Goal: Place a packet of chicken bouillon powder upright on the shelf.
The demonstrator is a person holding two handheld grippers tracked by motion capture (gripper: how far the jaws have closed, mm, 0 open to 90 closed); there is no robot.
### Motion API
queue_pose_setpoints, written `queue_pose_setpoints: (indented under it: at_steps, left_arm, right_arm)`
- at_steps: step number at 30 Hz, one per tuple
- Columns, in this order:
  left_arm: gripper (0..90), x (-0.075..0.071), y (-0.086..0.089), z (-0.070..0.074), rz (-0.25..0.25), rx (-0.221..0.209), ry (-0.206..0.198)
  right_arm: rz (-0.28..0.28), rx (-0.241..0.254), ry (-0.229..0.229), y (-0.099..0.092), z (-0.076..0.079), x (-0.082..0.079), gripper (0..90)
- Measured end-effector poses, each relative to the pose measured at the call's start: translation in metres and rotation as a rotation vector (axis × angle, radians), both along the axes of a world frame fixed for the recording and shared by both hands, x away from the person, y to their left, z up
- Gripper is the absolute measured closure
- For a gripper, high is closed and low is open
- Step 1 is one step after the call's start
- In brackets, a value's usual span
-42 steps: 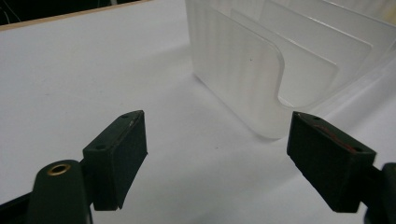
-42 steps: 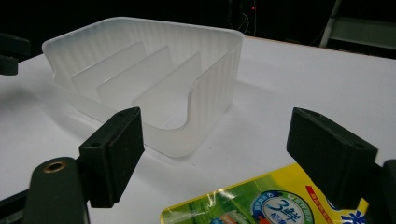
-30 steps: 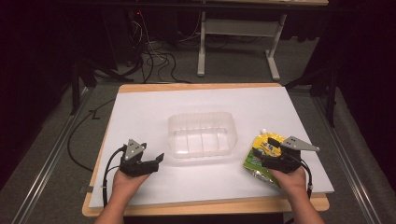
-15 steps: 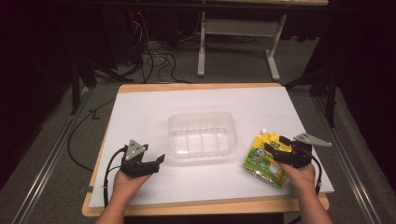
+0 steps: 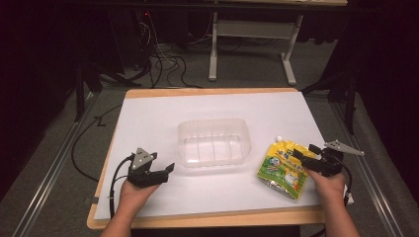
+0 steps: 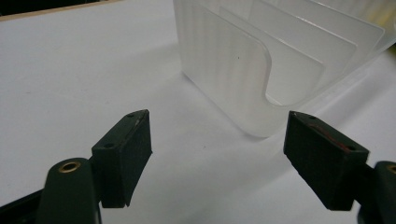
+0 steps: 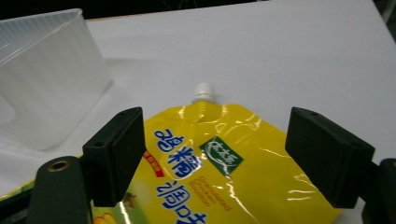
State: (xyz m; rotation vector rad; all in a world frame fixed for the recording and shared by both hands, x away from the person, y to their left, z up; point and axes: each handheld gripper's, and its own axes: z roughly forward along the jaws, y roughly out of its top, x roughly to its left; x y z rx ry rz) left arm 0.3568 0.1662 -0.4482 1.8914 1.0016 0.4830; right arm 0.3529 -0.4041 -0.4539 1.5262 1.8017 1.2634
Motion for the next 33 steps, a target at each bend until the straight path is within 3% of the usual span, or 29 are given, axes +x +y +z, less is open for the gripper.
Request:
queue_pose_setpoints:
  at_steps: [7, 9, 10, 12, 24, 33]
  left_arm:
    - [24.0, -0.001, 0.0, 0.0, -0.003, 0.006, -0.001]
    - [24.0, -0.002, 0.0, -0.001, -0.005, 0.016, -0.001]
    - [24.0, -0.003, -0.001, -0.001, -0.006, 0.022, -0.003]
    - [24.0, -0.008, -0.002, -0.003, -0.023, 0.039, 0.003]
    - [24.2, -0.016, 0.001, -0.004, -0.033, 0.058, -0.006]
    - [24.2, -0.017, 0.002, -0.003, -0.029, 0.052, -0.01]
  right_arm:
    - [-0.07, 0.037, -0.001, -0.019, -0.003, 0.001, 23.6]
    - [-0.091, 0.04, 0.007, -0.023, -0.003, 0.002, 26.3]
    - [-0.112, 0.009, 0.027, -0.025, -0.004, 0.004, 29.2]
    - [-0.133, 0.024, 0.046, -0.028, -0.005, 0.006, 30.5]
    - [-0.163, 0.1, 0.132, -0.04, -0.019, 0.019, 33.1]
    - [-0.154, 0.119, 0.154, -0.042, -0.021, 0.02, 37.3]
